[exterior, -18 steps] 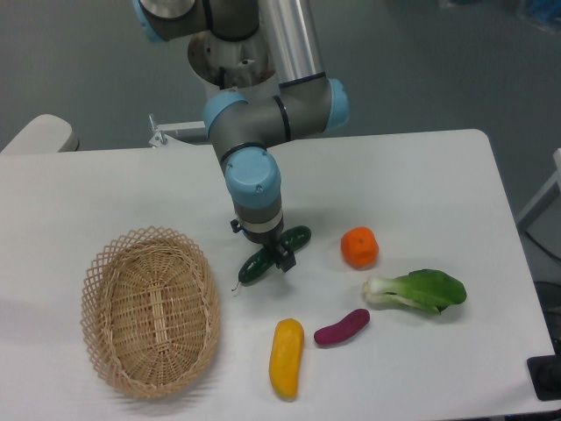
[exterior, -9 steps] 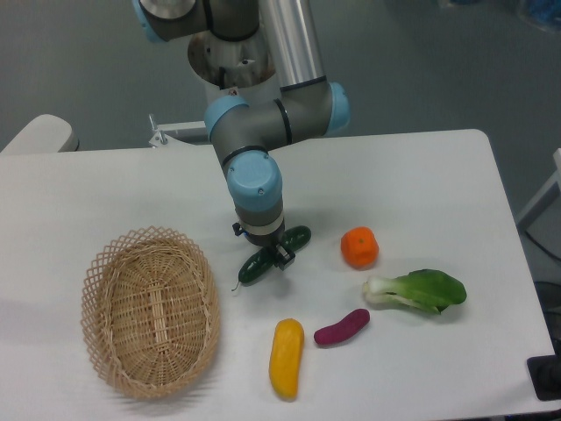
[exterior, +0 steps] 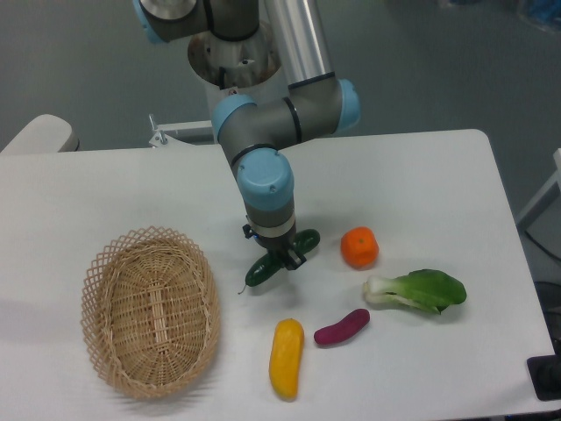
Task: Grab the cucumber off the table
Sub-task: 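Lift the held cucumber up and carry it away from the basket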
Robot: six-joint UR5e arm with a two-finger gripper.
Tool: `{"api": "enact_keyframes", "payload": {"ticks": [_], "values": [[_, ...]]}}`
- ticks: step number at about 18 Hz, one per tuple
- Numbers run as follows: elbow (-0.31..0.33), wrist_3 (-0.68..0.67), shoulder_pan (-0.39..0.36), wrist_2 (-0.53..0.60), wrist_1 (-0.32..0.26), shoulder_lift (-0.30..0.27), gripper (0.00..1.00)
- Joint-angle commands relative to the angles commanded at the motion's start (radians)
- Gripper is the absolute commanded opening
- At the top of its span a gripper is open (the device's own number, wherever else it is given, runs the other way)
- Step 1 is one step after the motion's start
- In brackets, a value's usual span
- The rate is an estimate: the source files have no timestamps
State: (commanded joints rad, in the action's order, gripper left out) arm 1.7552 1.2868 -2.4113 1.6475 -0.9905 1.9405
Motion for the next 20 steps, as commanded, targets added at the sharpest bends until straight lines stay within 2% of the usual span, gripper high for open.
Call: {"api": "enact_keyframes", "payload": {"ticks": [2, 5, 7, 9, 11, 18, 20], "values": [[-0.083, 0.052, -0.018, -0.002, -0.077, -0.008, 0.06], [-0.213, 0.08, -0.064, -0.012, -0.14, 0.003, 0.07], [-0.279, 0.11, -0.113, -0.028, -0.204, 0.011, 0.07], [-0.331, 0.199, -0.156, -0.038, -0.233, 0.023, 0.07], [-0.355, 0.276, -0.21, -0.067, -0.252, 0.023, 0.07], [-0.362, 0.534, -0.367, -0.12, -0.296, 0.011, 0.07], [-0.362, 0.562, -0.384, -0.133, -0.298, 0.009, 0.07]]}}
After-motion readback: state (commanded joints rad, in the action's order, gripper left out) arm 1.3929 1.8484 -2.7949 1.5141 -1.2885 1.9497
